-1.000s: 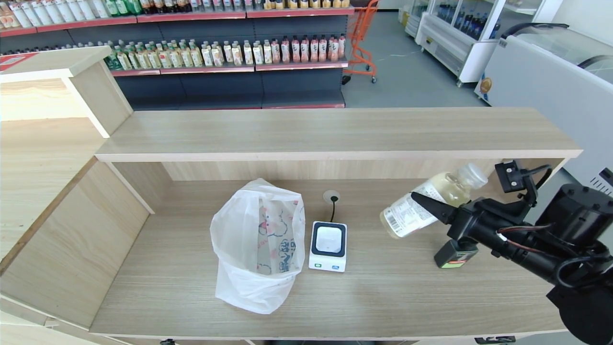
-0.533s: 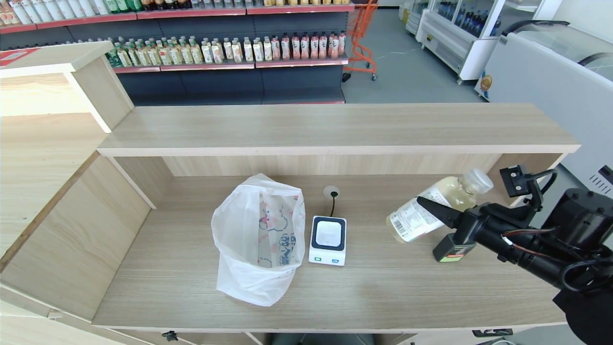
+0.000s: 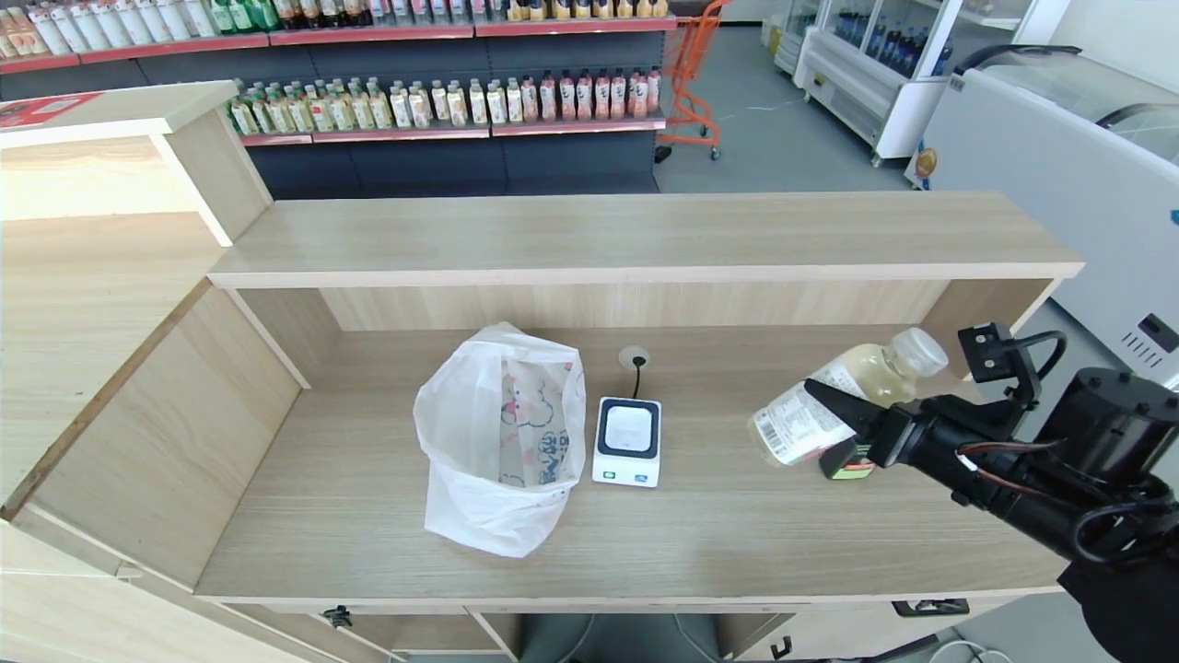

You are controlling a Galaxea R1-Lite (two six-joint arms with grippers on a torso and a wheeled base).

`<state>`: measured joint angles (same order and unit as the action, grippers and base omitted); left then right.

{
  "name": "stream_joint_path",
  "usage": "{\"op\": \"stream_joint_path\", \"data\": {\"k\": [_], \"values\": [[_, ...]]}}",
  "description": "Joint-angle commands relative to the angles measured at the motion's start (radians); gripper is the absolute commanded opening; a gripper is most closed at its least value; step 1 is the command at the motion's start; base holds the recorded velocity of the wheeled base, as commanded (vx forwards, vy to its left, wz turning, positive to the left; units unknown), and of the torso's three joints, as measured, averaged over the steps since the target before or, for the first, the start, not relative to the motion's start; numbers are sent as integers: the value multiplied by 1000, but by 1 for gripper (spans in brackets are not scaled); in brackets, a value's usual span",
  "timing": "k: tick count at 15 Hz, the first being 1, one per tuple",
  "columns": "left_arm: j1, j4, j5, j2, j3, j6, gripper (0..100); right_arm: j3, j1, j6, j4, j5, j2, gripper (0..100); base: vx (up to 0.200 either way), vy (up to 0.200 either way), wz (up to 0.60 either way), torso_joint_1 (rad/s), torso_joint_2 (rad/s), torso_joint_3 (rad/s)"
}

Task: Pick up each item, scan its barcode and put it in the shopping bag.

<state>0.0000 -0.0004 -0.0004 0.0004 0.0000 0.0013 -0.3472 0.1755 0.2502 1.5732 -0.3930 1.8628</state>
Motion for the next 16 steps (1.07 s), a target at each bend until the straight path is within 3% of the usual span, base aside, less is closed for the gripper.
{"op": "stream_joint_path", "data": {"k": [1, 6, 9, 13, 16], "values": [[0, 0, 0, 0, 0, -1, 100, -1, 1, 20, -2, 3, 15, 0, 0, 200, 0, 7, -2, 2], [0, 0, 0, 0, 0, -1, 100, -18, 18, 27, -12, 8, 42, 0, 0, 200, 0, 6, 6, 1], [0, 0, 0, 0, 0, 3, 100, -65, 82, 26, -19, 22, 102, 0, 0, 0, 0, 0, 0, 0], [0, 0, 0, 0, 0, 3, 100, -274, 231, 23, -185, 103, 193, 0, 0, 0, 0, 0, 0, 0], [0, 0, 0, 0, 0, 3, 100, -423, 298, 4, -200, 151, 334, 0, 0, 0, 0, 0, 0, 0]]}}
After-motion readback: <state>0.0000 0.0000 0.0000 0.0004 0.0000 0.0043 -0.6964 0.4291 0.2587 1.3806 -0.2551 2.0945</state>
